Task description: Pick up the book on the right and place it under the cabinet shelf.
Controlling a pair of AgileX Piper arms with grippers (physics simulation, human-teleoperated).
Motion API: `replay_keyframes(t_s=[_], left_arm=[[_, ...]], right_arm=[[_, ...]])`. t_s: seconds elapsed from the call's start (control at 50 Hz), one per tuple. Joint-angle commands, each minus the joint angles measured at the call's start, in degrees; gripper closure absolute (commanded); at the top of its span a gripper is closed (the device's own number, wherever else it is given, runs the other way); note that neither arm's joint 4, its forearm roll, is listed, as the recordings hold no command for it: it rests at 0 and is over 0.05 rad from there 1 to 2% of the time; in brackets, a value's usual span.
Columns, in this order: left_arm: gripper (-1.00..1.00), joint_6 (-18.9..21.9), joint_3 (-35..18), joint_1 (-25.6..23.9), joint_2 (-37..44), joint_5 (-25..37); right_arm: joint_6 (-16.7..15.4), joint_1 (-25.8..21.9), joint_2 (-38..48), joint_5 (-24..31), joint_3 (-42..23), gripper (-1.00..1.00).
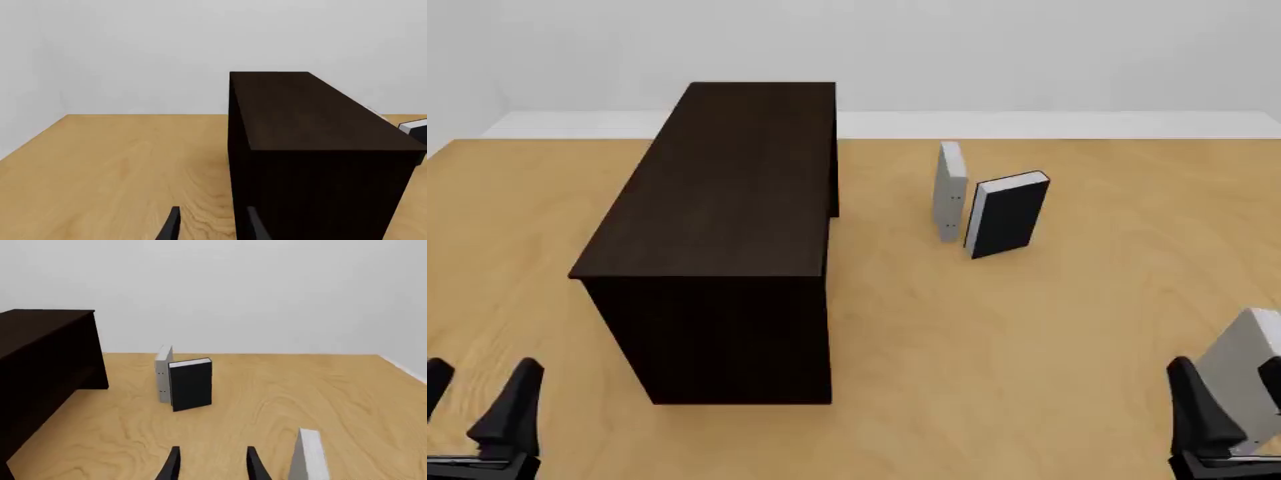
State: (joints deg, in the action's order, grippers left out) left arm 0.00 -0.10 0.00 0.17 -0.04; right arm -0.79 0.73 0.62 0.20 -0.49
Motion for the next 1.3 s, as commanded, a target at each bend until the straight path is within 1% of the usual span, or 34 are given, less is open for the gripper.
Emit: replay_keyframes(t_s=[0.02,0.04,0.06,0.1,0.12,0.16,0.18,0.2,0.22,0.26,0.28,0.3,0.34,0.36,0.4,0.44,0.46,0.48,0.52,0.54,0.56,0.58,0.62,0.66,0.78,0.82,0.92,0.96,1.02,1.04,1.1,1.14,1.22,1.3], left_arm=[[-1.0,0.0,-0.1,0.0,0.3,-0.1],[-1.0,0.0,-0.1,0.0,0.3,-0.1],[-1.0,0.0,-0.1,0.0,0.3,-0.1],[-1.0,0.0,-0.2,0.0,0.3,-0.1],[-1.0,0.0,-0.1,0.0,0.3,-0.1],[-1.0,0.0,-0.1,0.0,0.3,-0.1],[-1.0,5.4,0.0,-0.4,0.0,-0.6],[-1.0,5.5,0.0,-0.4,0.0,-0.6],[-1.0,3.0,-0.1,-0.2,0.2,-0.4],[-1.0,0.0,0.0,0.2,0.5,-0.5],[-1.0,0.8,-0.1,0.1,0.5,-0.5],[-1.0,0.4,-0.1,0.1,0.5,-0.4],[-1.0,-1.2,0.0,0.2,1.2,-0.8],[-1.0,0.5,0.0,0.1,0.6,-0.6],[-1.0,0.5,0.0,0.1,0.3,-0.3],[-1.0,0.8,0.0,0.0,0.8,-0.8],[-1.0,0.9,0.0,0.0,0.9,-1.0],[-1.0,0.8,0.0,0.0,1.0,-1.1],[-1.0,0.8,0.0,0.0,1.0,-1.0],[-1.0,-1.9,0.0,0.2,1.9,-1.5],[-1.0,0.3,0.0,0.4,1.3,-1.3],[-1.0,-0.5,0.0,0.3,1.7,-1.6],[-1.0,-0.4,0.0,0.3,1.4,-1.3],[-1.0,-0.3,0.0,0.4,1.5,-1.3],[-1.0,-0.6,0.0,0.4,1.8,-1.7],[-1.0,-0.3,0.0,0.4,1.7,-1.5],[-1.0,-0.4,0.0,0.4,1.6,-1.5],[-1.0,-0.3,0.0,0.4,1.5,-1.4],[-1.0,-0.3,0.0,0.4,1.2,-1.1],[-1.0,-0.3,0.0,0.4,1.1,-1.0],[-1.0,-0.3,0.0,0.4,1.0,-0.9],[-1.0,-0.3,0.0,0.4,0.9,-0.8],[-1.0,-0.4,0.0,0.4,0.8,-0.7],[-1.0,-0.4,0.0,0.4,0.8,-0.7]], right_arm=[[2.2,-0.2,4.4,1.4,-2.9,-1.0],[1.5,1.5,6.4,1.0,-3.3,-1.0],[0.4,1.2,3.4,3.9,-5.1,-1.0],[-0.4,1.1,3.6,5.6,-6.6,-1.0],[0.6,-0.2,6.9,5.0,-7.3,-1.0],[0.3,-0.1,7.7,5.8,-8.4,-1.0],[-0.8,0.1,7.2,7.8,-9.8,-1.0],[-0.8,0.1,7.1,7.9,-9.9,-1.0],[-1.0,0.4,6.8,9.5,-11.1,-1.0],[-0.6,1.0,7.2,11.3,-12.6,-1.0],[-2.6,1.7,7.5,12.1,-13.2,-1.0],[-1.9,1.3,7.8,13.4,-14.5,-1.0],[-3.7,2.1,9.5,14.4,-15.8,-1.0],[-3.1,2.8,10.8,15.4,-16.9,-1.0],[-4.4,2.8,10.8,16.5,-17.9,-1.0],[-5.9,4.6,12.4,17.7,-19.3,-1.0],[-5.2,4.7,12.6,19.2,-20.8,-1.0],[-4.8,5.3,13.1,20.3,-21.9,-1.0],[-5.8,6.5,13.3,21.8,-23.4,-1.0],[-6.0,6.9,14.1,23.2,-24.6,-1.0],[-5.8,6.7,13.5,24.2,-25.7,-1.0],[-6.7,8.1,13.8,25.3,-26.7,-1.0],[-6.4,8.7,14.5,26.6,-27.8,-1.0],[-7.4,10.4,15.5,27.3,-28.4,-1.0],[-7.4,12.5,16.8,31.3,-32.7,-1.0],[-9.3,14.9,17.4,31.0,-32.8,-1.0],[-10.2,16.1,18.7,31.8,-33.4,-1.0],[-11.4,17.0,19.4,31.6,-33.1,-1.0],[-11.5,17.2,20.0,31.9,-33.3,-1.0],[-12.9,18.3,20.6,31.6,-33.0,-1.0],[-13.5,18.7,21.5,31.7,-32.7,-1.0],[-14.7,19.7,22.1,31.3,-32.5,-1.0],[-15.7,20.5,22.9,31.4,-32.6,-1.0],[-14.9,20.5,23.9,32.1,-33.6,-1.0]])
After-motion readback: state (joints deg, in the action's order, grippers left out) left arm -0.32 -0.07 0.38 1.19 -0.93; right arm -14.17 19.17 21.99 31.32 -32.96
